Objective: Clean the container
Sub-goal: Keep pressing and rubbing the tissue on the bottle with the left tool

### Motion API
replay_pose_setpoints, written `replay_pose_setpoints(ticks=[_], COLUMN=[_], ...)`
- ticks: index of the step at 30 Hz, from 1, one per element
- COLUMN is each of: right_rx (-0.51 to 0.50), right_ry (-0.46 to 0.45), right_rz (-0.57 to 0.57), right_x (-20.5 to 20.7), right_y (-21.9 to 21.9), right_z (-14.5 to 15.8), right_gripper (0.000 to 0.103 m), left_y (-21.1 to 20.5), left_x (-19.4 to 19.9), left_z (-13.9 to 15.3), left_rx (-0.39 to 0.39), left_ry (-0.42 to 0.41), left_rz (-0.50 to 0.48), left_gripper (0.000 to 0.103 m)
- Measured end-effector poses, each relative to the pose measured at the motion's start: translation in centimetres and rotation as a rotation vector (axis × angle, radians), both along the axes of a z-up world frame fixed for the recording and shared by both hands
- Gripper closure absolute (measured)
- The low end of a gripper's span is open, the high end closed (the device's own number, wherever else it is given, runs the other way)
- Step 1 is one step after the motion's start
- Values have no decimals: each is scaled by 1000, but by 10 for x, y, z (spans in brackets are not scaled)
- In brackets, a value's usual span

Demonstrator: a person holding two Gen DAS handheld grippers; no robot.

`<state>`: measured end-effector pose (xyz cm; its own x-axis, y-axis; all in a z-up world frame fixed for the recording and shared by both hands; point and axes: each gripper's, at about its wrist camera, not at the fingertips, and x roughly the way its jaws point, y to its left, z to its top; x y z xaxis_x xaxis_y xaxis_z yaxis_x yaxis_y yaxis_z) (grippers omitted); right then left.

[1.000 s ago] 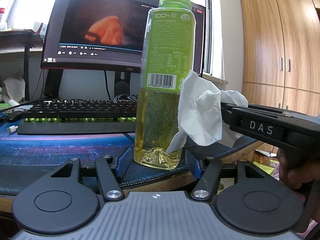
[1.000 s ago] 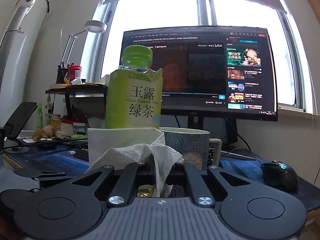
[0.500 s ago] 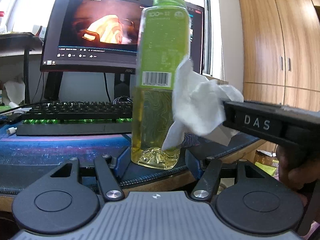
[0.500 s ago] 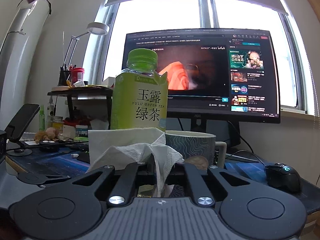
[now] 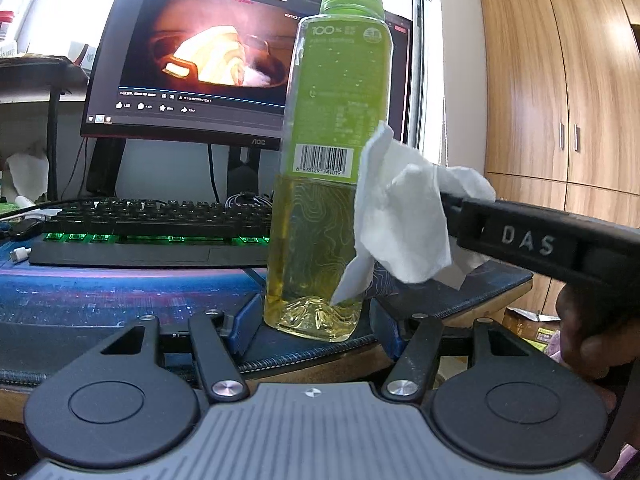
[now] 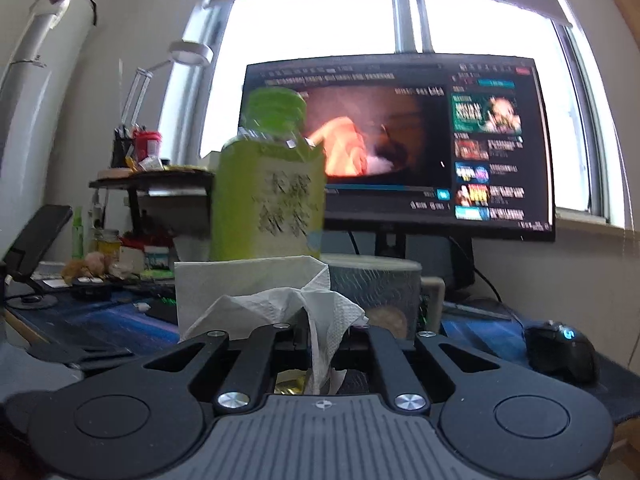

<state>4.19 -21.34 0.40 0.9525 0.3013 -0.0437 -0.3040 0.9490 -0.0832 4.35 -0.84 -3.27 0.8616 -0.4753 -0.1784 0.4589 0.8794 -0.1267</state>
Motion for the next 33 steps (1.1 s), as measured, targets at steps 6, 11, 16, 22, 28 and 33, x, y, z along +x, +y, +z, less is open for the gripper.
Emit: replay_pose_setpoints(ticks=[6, 11, 16, 22, 28, 33], right_rx=[9, 18, 19, 11, 37, 60], right_ry=[6, 60, 26, 0, 84, 65], right_rz=[0, -17, -5, 8, -25, -18], right_x=[3, 13, 5, 1, 18, 13], right_y=[0, -6, -5, 0, -10, -13], right_z=[-1, -10, -3, 0, -13, -10], right_gripper=[94, 94, 94, 94, 94, 94], left_y=[1, 2, 0, 2, 2, 2], left_x=[1, 3, 2, 0, 0, 0], left_z=[0, 1, 1, 0, -1, -1], left_rx=[-2, -8, -4, -9, -11, -13], left_ry=[1, 2, 1, -1, -5, -6], left_rz=[-3, -3, 6, 7, 7, 8], left_gripper=[40, 40, 42, 45, 45, 45])
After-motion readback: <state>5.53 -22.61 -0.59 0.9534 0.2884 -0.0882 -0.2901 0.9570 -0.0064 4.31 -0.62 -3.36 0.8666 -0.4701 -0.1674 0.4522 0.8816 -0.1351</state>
